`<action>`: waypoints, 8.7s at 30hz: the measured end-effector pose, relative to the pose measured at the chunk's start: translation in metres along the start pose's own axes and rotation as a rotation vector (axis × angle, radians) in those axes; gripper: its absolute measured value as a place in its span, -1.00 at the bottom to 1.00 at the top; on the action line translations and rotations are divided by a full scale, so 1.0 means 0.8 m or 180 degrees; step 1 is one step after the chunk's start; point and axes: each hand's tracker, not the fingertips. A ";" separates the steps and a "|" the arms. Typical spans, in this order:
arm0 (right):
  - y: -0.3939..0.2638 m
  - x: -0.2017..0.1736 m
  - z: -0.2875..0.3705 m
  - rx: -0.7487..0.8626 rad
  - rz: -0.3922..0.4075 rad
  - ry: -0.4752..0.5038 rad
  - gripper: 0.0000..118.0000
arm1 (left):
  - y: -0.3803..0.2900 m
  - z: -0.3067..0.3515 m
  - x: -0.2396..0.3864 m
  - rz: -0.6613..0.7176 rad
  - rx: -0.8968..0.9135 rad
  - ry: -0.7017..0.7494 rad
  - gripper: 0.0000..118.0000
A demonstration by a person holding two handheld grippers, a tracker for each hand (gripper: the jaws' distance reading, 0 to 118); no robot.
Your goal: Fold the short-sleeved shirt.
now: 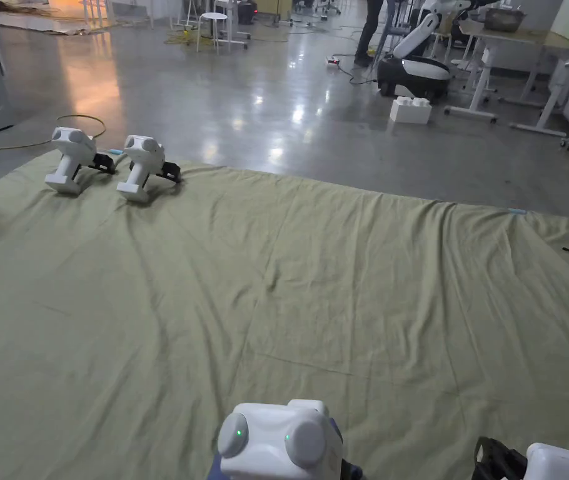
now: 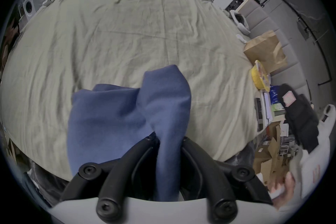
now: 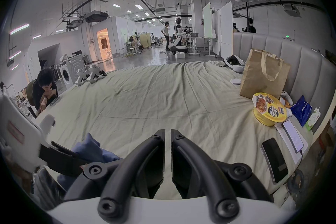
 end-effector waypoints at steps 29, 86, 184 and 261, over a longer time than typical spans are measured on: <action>-0.011 0.018 0.000 -0.0082 -0.0023 -0.0023 -0.86 | -0.038 -0.056 -0.023 0.0015 -0.0029 -0.0609 -0.78; -0.094 -0.180 -0.035 -0.0250 0.0448 0.0505 -0.85 | -0.081 0.152 -0.230 0.0121 0.2651 0.0659 -0.80; 0.062 -0.033 -0.055 0.0362 0.0438 -0.0045 -0.85 | 0.019 0.358 -0.572 0.1045 0.1349 0.1262 0.31; 0.077 -0.070 -0.042 0.0816 0.0191 -0.0378 0.85 | 0.016 0.185 -0.153 -0.0368 0.3455 0.1131 0.63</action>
